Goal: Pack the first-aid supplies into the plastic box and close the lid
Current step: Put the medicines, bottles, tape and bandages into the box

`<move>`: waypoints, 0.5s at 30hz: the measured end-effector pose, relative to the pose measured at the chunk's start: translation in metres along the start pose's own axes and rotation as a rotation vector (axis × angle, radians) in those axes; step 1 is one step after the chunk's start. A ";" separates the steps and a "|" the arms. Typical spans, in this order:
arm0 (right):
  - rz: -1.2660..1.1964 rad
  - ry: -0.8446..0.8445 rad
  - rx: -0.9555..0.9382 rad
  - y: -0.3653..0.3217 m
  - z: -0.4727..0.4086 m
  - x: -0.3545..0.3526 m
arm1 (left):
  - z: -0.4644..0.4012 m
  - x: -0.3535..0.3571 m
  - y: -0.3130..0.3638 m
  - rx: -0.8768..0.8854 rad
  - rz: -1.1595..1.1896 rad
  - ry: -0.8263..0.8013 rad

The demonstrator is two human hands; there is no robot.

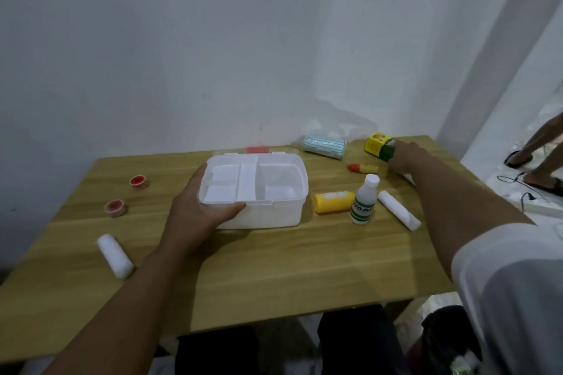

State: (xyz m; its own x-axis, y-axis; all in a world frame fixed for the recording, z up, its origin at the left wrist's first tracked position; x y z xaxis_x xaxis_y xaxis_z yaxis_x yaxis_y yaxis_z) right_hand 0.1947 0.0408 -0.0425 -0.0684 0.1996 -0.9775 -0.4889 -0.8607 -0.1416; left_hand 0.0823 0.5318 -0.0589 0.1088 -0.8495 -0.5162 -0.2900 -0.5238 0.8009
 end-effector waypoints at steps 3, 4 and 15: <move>0.022 0.079 0.024 0.005 0.004 0.005 | 0.000 0.000 0.000 -0.001 0.010 0.013; 0.017 0.117 0.015 0.006 0.003 0.004 | 0.000 0.000 0.000 -0.001 0.013 0.017; -0.024 0.303 -0.144 -0.008 0.021 -0.049 | 0.004 -0.003 0.009 -0.016 0.057 -0.023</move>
State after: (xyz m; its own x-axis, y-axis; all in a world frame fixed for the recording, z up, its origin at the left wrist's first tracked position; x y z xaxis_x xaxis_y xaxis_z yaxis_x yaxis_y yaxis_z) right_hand 0.1839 0.0478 0.0098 0.2141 0.0913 -0.9725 -0.3578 -0.9191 -0.1651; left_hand 0.0759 0.5299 -0.0509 0.0705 -0.8762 -0.4767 -0.2799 -0.4761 0.8337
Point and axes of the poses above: each hand's wrist, its own z-axis away from the middle knuckle, its own x-axis out of the palm, y = z × x, the point moved 3 cm from there along -z, towards the middle knuckle, and after that the axes turned 2 degrees about -y, right-handed, at the moved point
